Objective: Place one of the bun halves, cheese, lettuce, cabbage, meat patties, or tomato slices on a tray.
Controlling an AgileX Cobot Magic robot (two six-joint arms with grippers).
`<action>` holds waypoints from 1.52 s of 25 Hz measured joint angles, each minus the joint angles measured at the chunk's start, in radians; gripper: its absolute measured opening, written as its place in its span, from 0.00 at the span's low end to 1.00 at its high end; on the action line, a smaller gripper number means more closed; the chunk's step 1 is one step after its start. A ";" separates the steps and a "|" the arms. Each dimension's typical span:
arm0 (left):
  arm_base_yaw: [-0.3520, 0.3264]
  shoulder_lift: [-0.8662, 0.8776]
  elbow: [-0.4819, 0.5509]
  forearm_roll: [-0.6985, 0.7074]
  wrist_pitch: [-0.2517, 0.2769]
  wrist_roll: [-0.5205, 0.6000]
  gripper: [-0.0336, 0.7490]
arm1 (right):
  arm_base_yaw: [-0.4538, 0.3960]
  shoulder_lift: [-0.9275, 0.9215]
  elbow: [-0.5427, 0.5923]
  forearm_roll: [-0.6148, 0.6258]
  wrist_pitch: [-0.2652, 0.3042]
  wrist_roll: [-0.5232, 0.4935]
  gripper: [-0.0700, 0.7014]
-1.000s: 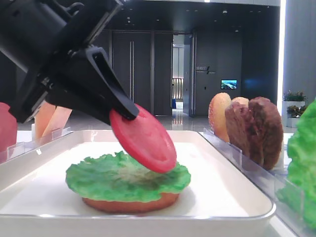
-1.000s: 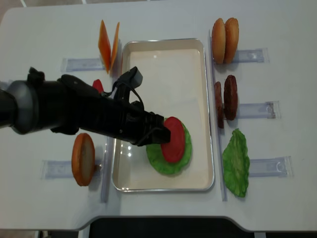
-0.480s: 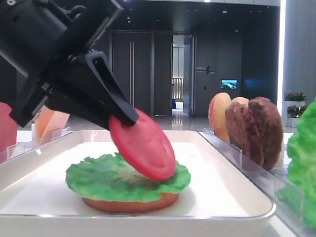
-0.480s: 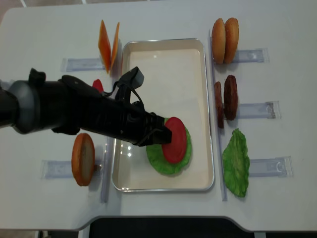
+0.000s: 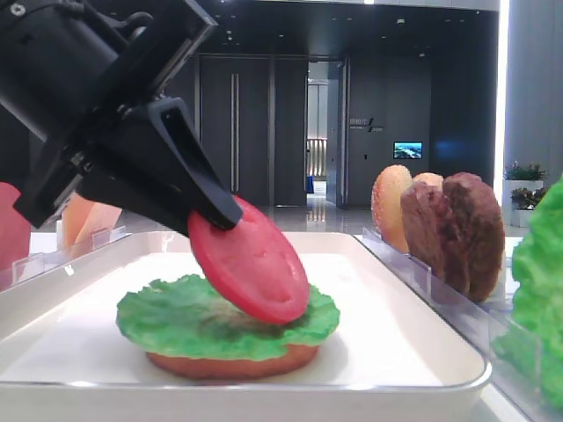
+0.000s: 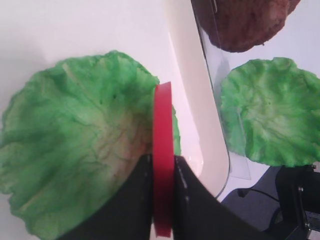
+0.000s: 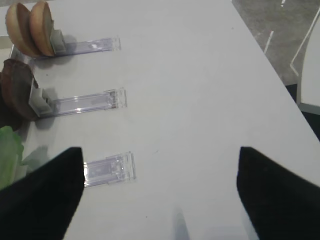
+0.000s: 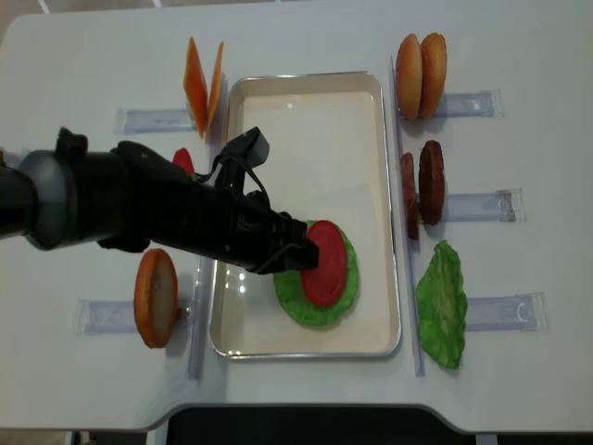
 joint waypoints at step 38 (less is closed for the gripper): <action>0.177 -0.351 -0.128 0.584 0.168 -0.450 0.85 | 0.000 0.000 0.000 0.000 0.000 0.000 0.85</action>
